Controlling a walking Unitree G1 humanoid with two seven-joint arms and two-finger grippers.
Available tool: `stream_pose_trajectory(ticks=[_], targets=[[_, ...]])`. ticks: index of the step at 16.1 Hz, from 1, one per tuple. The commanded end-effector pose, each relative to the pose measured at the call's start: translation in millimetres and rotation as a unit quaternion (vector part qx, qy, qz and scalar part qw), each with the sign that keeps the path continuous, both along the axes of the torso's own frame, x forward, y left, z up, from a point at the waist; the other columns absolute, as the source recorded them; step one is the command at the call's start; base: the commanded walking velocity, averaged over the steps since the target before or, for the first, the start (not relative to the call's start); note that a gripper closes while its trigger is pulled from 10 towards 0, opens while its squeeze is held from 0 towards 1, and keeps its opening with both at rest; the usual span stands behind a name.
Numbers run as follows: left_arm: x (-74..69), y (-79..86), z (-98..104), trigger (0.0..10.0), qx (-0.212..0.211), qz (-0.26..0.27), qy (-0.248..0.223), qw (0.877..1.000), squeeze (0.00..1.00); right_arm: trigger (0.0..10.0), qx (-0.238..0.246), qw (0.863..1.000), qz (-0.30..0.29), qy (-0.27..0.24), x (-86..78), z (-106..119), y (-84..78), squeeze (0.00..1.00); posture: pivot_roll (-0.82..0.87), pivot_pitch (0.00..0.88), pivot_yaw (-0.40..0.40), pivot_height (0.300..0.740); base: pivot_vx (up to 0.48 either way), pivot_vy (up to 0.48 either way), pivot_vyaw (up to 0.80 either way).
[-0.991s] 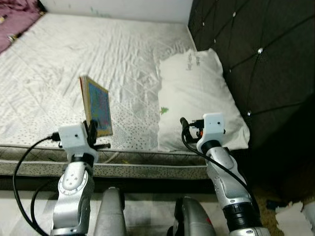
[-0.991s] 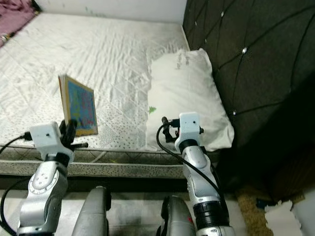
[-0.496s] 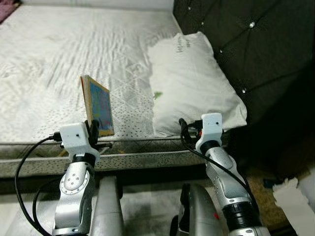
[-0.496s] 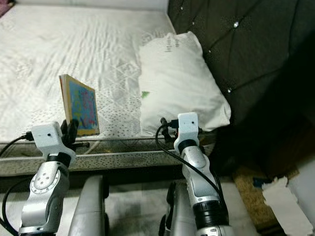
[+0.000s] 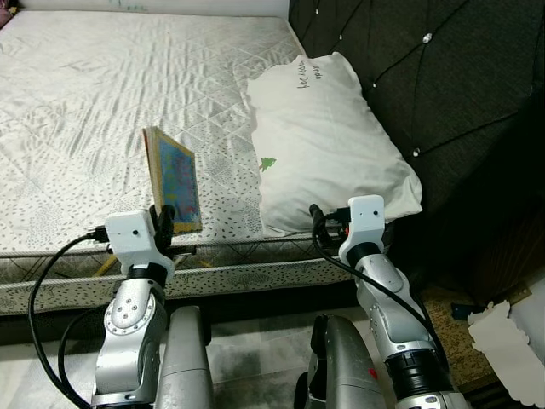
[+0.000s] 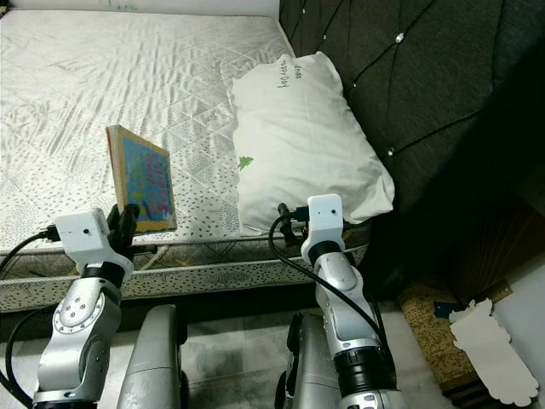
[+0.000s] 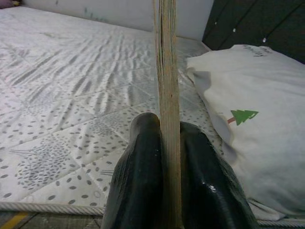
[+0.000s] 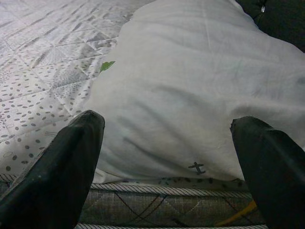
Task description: Clean up the room
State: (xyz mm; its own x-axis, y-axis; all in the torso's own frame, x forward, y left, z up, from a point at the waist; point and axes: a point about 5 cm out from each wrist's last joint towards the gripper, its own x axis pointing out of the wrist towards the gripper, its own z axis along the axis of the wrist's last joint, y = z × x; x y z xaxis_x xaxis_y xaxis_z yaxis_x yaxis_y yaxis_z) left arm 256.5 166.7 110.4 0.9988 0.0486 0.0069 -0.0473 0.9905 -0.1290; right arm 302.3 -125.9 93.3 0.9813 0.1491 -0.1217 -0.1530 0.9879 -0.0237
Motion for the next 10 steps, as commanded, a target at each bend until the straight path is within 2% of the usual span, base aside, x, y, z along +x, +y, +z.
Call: stream_pose_trajectory(ticks=[1,8,10], targets=[[2.4,-3.5,9.1,10.0,0.002,-0.009,-0.025,1.0,0.0,10.0,-0.005,1.0,0.008,-0.004,1.6,1.3,0.7,0.0,0.1,0.037,-0.05,0.557,0.352,0.0,0.0],[3.0,-6.5,9.7,10.0,-0.003,-0.016,-0.031,0.999,0.0,10.0,-0.009,1.0,0.014,-0.001,0.9,-0.5,1.1,0.0,0.1,0.039,-0.053,0.557,0.406,0.0,0.0],[2.9,-5.1,7.7,10.0,-0.008,0.0,-0.021,1.0,0.0,10.0,-0.008,1.0,0.013,0.002,0.8,-1.1,0.7,0.0,0.1,0.039,-0.053,0.557,0.137,0.0,0.0]])
